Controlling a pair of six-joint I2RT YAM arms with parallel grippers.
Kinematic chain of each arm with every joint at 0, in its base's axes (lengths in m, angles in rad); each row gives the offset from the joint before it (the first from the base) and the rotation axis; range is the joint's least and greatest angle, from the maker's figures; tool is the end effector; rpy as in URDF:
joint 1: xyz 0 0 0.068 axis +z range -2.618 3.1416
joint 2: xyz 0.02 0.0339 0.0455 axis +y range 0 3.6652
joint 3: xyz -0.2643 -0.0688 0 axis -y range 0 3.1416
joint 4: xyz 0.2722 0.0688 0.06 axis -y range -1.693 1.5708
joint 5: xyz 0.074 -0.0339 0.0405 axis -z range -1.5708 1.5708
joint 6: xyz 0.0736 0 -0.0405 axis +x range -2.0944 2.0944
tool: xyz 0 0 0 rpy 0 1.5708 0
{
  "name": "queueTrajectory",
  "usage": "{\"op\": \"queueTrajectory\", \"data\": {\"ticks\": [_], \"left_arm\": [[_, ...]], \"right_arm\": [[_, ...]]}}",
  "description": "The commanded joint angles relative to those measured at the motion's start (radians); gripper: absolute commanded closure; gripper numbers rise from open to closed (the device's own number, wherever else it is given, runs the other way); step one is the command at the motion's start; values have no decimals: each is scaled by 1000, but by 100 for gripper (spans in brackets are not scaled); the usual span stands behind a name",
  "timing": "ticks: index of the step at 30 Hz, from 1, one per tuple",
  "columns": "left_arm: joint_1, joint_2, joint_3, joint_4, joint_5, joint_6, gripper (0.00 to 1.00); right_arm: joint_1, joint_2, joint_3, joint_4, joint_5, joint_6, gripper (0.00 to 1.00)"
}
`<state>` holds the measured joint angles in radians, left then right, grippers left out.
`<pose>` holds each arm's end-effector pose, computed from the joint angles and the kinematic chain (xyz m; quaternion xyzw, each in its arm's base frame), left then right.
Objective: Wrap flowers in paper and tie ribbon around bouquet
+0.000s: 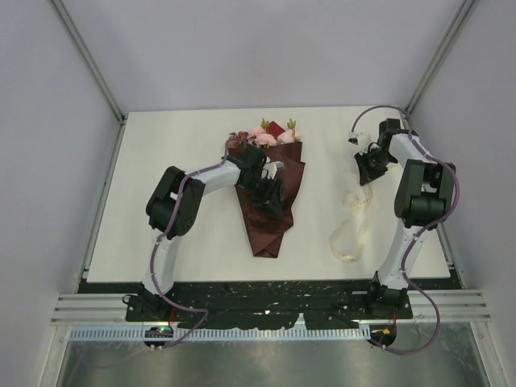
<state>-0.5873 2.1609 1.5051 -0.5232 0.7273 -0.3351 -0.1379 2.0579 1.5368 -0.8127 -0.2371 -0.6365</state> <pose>0.3630 -0.3004 0.0955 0.1840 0.9007 -0.3934 0.0076 0.4420 -0.0439 0.1221 -0.2568 0.9521 0.0644 0.1530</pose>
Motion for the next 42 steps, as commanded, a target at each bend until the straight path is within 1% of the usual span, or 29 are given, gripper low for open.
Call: {"op": "queueTrajectory", "data": {"ticks": [1, 2, 3, 4, 5, 6, 7, 8, 9, 12, 13, 14, 15, 16, 17, 18, 19, 20, 21, 22, 24, 25, 28, 29, 32, 34, 37, 40, 42], "left_arm": [[6, 40, 6, -6, -63, 22, 55], [9, 40, 6, -6, -63, 22, 55], [14, 42, 7, -5, -62, 22, 55], [15, 43, 9, -1, -58, 21, 55], [15, 45, 10, -1, -57, 21, 56], [17, 47, 12, -1, -51, 21, 57], [17, 48, 14, 0, -49, 19, 57], [17, 50, 14, -1, -49, 21, 57], [17, 48, 14, 0, -48, 18, 57], [17, 47, 14, 0, -46, 18, 58], [17, 43, 12, 0, -46, 18, 58], [17, 40, 10, 0, -45, 19, 58], [17, 39, 9, -1, -45, 19, 58], [18, 39, 7, -3, -45, 21, 58], [17, 37, 4, -1, -45, 22, 58], [18, 37, 3, 0, -45, 21, 58], [20, 37, 1, 3, -45, 18, 58], [17, 36, 1, 3, -43, 16, 58], [18, 36, 0, 5, -43, 15, 58], [20, 37, -2, 9, -42, 13, 58], [18, 40, 3, 9, -40, 10, 58], [20, 42, 6, 8, -39, 10, 58], [18, 42, 10, 2, -40, 19, 58], [18, 40, 12, 0, -39, 21, 58], [18, 43, 12, 3, -42, 18, 58], [20, 45, 12, 8, -37, 13, 58], [18, 45, 10, 12, -37, 15, 58], [18, 51, 17, 11, -28, 18, 58], [18, 53, 20, 12, -23, 19, 59]], "right_arm": [[-2, -224, 51, -170, -307, -29, 94], [1, -311, 34, -202, -438, -28, 94], [23, -361, 8, -256, -486, -28, 94], [38, -437, -6, -284, -569, -20, 94], [81, -467, -42, -334, -608, -14, 95], [128, -525, -64, -345, -666, 10, 94], [138, -550, -123, -353, -700, 27, 94], [212, -597, -153, -349, -753, 67, 94], [242, -642, -217, -320, -777, 108, 94], [400, -702, -320, -251, -789, 158, 94], [428, -719, -354, -218, -775, 173, 72], [448, -719, -363, -203, -774, 178, 51], [445, -708, -360, -188, -765, 201, 30], [413, -694, -347, -146, -763, 233, 24], [393, -662, -340, -113, -774, 298, 16], [347, -647, -336, -21, -774, 360, 15], [327, -604, -336, 16, -777, 453, 16], [290, -584, -343, 121, -760, 504, 17], [279, -547, -355, 177, -704, 632, 18], [259, -527, -377, 285, -699, 680, 18], [262, -432, -388, 415, -599, 855, 19], [262, -405, -389, 463, -600, 886, 19], [265, -264, -348, 542, -535, 990, 19], [268, -240, -348, 566, -531, 1005, 19], [273, -155, -380, 728, -538, 1099, 17], [279, -105, -388, 794, -533, 1138, 17], [284, -44, -389, 930, -539, 1207, 21], [297, 37, -379, 1020, -562, 1290, 27], [311, 71, -383, 1085, -570, 1351, 28]]}}
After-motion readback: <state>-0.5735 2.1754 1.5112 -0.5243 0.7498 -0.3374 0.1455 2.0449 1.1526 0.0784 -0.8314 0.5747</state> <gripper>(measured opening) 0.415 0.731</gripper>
